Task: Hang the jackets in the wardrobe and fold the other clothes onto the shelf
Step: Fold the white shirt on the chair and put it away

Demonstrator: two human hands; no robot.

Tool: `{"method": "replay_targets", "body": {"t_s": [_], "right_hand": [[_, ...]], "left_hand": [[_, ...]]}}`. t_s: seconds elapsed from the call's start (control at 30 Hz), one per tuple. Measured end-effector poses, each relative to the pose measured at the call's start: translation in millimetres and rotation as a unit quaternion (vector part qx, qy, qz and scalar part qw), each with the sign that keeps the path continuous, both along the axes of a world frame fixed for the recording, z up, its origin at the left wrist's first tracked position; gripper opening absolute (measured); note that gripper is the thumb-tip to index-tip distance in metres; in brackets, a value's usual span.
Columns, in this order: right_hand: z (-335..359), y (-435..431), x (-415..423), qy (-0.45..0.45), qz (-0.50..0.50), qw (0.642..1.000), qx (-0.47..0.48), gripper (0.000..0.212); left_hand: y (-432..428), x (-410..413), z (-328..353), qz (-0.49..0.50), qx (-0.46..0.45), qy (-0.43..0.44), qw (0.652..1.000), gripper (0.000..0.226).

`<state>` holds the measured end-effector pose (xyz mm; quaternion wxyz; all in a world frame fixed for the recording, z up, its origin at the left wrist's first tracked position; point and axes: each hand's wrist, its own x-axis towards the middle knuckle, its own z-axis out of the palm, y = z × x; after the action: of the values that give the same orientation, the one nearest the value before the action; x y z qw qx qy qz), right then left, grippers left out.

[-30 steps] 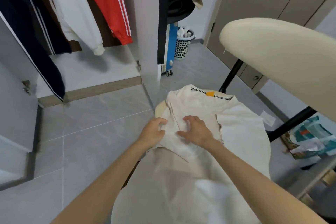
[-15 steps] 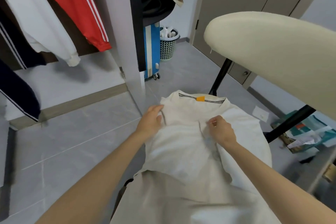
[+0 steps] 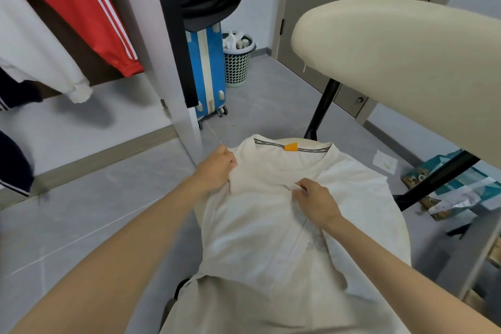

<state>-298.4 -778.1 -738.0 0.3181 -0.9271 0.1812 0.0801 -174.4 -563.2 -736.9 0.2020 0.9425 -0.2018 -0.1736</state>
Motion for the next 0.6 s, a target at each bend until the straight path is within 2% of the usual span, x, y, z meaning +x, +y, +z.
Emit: {"method": "replay_targets", "body": {"t_s": [0.1, 0.17, 0.27, 0.33, 0.4, 0.47, 0.6], "right_hand": [[4.7, -2.3, 1.3, -0.023, 0.012, 0.999, 0.023, 0.014], [8.8, -2.5, 3.1, -0.037, 0.022, 0.998, 0.038, 0.015], [13.7, 0.3, 9.3, -0.054, 0.037, 0.997, 0.042, 0.016], [14.9, 3.4, 14.6, -0.047, 0.039, 0.998, 0.017, 0.017], [15.2, 5.3, 18.4, -0.034, 0.025, 0.999, -0.033, 0.021], [14.3, 3.7, 19.8, -0.027, 0.012, 0.997, -0.069, 0.024], [13.4, -17.0, 18.1, -0.087, -0.008, 0.992, -0.093, 0.027]], "left_hand": [[0.6, 2.1, 12.6, 0.001, -0.092, -0.009, 0.996, 0.022], [3.6, 6.7, 21.4, -0.013, -0.108, -0.025, 0.994, 0.020], [10.0, 20.0, 32.2, -0.054, 0.000, -0.147, 0.988, 0.022], [10.6, 26.4, 35.8, -0.057, 0.074, -0.186, 0.978, 0.021], [6.9, 26.3, 33.9, -0.042, 0.142, -0.181, 0.972, 0.018], [1.1, 21.2, 25.2, -0.033, 0.171, -0.144, 0.974, 0.026], [-16.5, 11.7, 15.1, -0.043, 0.109, -0.070, 0.991, 0.044]]}}
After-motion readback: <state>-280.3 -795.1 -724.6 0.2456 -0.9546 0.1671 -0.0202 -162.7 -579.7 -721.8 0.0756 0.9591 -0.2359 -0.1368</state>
